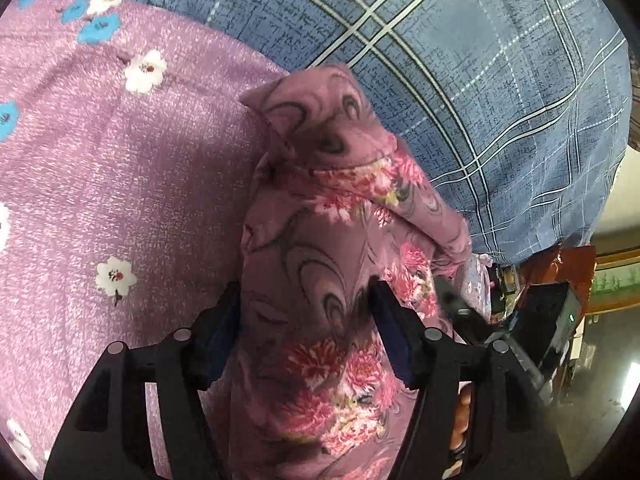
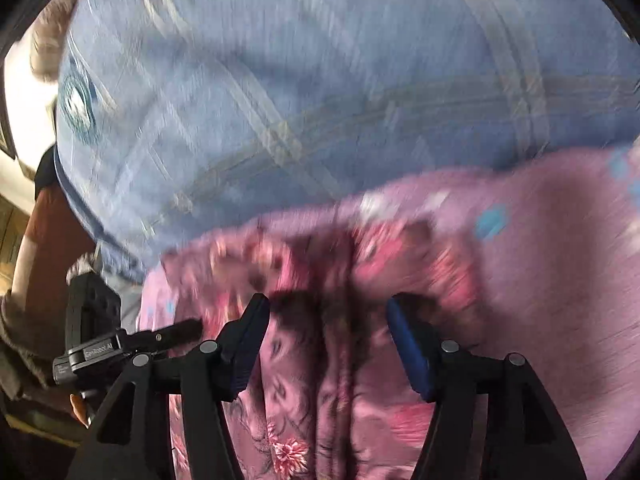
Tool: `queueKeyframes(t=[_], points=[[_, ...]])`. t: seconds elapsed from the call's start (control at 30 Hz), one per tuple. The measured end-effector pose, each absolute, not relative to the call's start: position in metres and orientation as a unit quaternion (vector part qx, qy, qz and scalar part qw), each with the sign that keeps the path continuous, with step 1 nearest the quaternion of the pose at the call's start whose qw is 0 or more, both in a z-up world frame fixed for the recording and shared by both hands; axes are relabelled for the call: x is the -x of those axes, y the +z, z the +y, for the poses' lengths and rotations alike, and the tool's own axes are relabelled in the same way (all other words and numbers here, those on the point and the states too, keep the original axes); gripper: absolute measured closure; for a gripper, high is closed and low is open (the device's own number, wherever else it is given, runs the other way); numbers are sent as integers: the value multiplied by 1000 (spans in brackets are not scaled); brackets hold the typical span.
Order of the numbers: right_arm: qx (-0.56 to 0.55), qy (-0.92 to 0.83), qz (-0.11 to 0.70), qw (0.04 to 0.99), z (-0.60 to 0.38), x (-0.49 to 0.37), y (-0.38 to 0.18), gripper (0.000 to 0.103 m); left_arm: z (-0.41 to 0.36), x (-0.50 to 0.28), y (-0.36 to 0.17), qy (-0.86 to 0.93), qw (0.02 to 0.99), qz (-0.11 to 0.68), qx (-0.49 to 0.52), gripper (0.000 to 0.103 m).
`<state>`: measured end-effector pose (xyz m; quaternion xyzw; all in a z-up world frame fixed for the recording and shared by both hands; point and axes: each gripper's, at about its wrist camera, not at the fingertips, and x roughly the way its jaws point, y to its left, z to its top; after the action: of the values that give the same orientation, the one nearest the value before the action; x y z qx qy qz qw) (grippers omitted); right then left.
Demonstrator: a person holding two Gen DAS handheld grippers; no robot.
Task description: Fold small clothes
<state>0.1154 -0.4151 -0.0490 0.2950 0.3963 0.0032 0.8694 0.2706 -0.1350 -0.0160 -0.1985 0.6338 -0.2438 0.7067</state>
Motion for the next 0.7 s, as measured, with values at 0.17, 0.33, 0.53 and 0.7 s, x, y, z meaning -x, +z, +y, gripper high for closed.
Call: queueKeyframes(t=[0.17,0.33,0.53,0.7], points=[[-246,6,298,922,-398,-83,-4,96,-155,-278,8,-250,728,612,180,37],[-322,-84,350,876,-449,-81,-39,95,-189,-298,-20,-173,734,646,118,32],[-341,-74,305,886,-463,-25,-34,79,-165,-255,1,-221,736,630,109,32],[-354,5,300,886,-446,43,-46,66,-119,-182,-8,-296,688,640,172,32]])
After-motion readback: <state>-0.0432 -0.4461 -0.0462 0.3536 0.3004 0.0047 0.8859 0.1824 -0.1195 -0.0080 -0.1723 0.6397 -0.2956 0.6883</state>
